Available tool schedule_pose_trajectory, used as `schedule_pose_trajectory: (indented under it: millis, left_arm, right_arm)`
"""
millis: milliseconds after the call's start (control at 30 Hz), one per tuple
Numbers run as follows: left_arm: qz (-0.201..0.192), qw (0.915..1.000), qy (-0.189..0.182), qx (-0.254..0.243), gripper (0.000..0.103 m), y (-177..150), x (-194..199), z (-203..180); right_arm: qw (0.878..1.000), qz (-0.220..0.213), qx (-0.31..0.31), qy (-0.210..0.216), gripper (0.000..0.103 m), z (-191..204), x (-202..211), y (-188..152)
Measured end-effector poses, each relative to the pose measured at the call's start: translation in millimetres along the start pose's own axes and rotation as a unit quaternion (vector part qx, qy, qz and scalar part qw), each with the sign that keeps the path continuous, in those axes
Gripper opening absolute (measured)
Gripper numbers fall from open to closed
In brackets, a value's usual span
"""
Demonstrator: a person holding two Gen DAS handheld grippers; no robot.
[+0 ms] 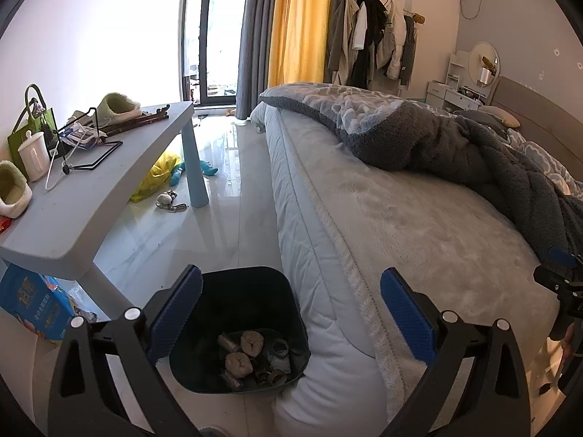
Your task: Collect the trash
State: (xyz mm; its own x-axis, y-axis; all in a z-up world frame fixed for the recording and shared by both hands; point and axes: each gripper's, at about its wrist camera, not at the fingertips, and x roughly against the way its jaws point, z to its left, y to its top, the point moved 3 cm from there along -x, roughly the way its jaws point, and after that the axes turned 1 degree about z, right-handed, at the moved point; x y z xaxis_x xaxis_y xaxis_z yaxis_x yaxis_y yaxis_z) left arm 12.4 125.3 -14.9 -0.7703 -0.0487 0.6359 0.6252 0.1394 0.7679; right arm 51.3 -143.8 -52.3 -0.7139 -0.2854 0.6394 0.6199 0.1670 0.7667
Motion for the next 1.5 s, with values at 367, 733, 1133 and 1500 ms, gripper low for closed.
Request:
schedule_pose_trajectory:
  millis: [367, 733, 1133, 1500]
  left_arm:
    - [0.000, 1.0000, 0.000, 0.001, 0.100, -1.3, -0.3, -1.2]
    - [0.001, 1.0000, -0.001, 0.001, 0.100, -2.1, -0.2, -2.4]
    - [0.001, 1.0000, -0.001, 0.001, 0.100, -2.0, -0.3, -2.6]
    - [-0.002, 1.0000, 0.000, -0.003, 0.100, -3.8, -0.1, -7.9]
  right_arm:
    - [1.000, 0.000, 0.001, 0.000, 0.100, -0.1, -1.0, 1.2]
    - [1.000, 0.000, 0.001, 0.000, 0.100, 0.0, -1.1, 1.3]
    - [1.000, 0.000, 0.001, 0.001, 0.100, 0.0, -1.2, 1.2]
    - [1.000, 0.000, 0.000, 0.000, 0.100, 0.8, -1.3, 1.5]
